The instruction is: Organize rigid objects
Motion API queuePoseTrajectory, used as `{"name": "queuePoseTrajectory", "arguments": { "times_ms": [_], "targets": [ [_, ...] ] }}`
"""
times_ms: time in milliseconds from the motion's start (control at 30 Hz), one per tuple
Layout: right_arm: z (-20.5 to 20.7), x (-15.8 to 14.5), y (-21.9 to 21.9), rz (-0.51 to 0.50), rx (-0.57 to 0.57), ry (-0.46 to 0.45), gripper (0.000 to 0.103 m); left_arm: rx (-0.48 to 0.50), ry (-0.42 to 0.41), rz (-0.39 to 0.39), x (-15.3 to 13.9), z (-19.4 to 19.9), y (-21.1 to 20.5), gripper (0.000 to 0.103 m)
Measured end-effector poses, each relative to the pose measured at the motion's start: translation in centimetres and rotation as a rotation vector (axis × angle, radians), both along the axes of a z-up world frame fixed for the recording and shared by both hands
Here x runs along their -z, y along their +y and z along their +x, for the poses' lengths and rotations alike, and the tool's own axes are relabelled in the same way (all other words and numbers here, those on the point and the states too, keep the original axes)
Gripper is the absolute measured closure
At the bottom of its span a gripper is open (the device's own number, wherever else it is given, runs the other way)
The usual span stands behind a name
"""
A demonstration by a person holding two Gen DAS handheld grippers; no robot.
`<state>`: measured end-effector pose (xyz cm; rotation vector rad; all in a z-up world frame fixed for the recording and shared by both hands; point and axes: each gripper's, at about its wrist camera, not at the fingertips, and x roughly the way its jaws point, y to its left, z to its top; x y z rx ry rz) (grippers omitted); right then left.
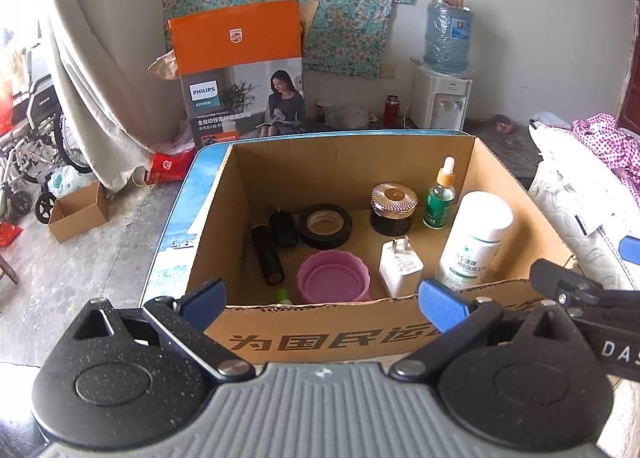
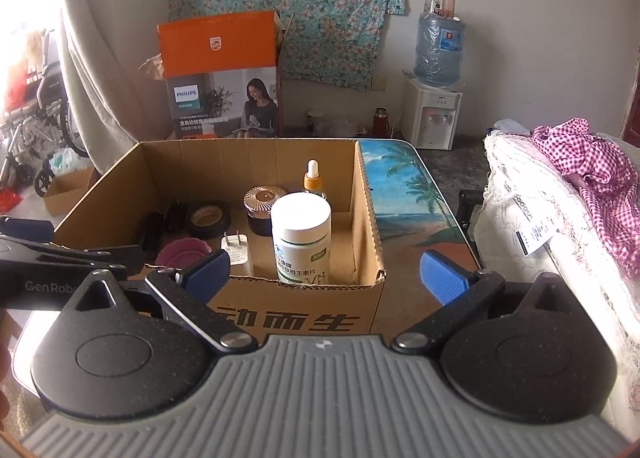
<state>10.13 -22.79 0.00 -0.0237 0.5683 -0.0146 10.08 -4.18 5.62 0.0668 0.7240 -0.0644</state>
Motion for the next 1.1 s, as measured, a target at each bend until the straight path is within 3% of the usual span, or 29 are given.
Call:
{"name": "queuePoseTrajectory", "arguments": {
  "times_ms": [1100],
  "targets": [
    [1.1,0.4,0.9,-0.017,0.010,0.019,0.001,-0.040,-0.010,0.028,0.1,0.2,0.6,0.000]
  ]
}}
